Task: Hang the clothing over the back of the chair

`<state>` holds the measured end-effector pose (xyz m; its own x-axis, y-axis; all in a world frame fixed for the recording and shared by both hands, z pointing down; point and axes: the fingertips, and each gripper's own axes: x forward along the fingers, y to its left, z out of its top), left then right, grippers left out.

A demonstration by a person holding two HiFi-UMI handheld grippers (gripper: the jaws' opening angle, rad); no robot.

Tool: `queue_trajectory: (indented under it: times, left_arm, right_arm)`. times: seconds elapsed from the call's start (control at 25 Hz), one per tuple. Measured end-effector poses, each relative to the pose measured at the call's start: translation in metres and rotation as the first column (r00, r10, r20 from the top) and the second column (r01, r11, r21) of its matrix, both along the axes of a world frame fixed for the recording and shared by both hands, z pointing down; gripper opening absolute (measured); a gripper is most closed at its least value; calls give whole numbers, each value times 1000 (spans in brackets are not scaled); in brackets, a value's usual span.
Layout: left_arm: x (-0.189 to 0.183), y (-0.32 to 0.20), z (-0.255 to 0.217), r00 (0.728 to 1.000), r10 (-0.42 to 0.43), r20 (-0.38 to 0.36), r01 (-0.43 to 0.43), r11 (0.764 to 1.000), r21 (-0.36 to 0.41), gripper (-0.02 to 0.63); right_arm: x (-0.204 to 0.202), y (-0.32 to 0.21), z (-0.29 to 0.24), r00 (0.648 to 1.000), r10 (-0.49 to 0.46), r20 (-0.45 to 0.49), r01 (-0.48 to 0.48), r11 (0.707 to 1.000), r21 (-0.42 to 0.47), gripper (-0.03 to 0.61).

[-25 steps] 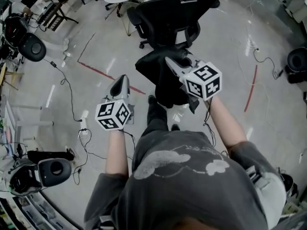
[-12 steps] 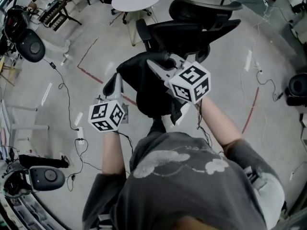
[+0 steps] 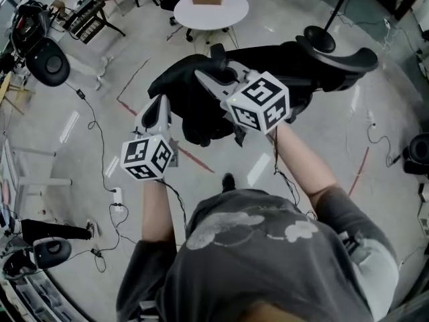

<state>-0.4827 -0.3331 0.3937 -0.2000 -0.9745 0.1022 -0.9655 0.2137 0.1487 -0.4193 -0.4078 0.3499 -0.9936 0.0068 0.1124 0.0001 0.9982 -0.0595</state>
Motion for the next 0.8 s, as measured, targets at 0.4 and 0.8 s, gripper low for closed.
queue_trajectory:
  times: [0.4,0.8]
  left_arm:
    - [-72,-90,-26,997,73,35,-75,995,67,2]
    - [-25,-172,-72,970,225,96,-235,965,118,2]
  right_arm:
    - [-65,-115,-66,987,138,88,-145,985,89,-3]
    - [3,-203,-130,922,352,162,-374,918,133,-3]
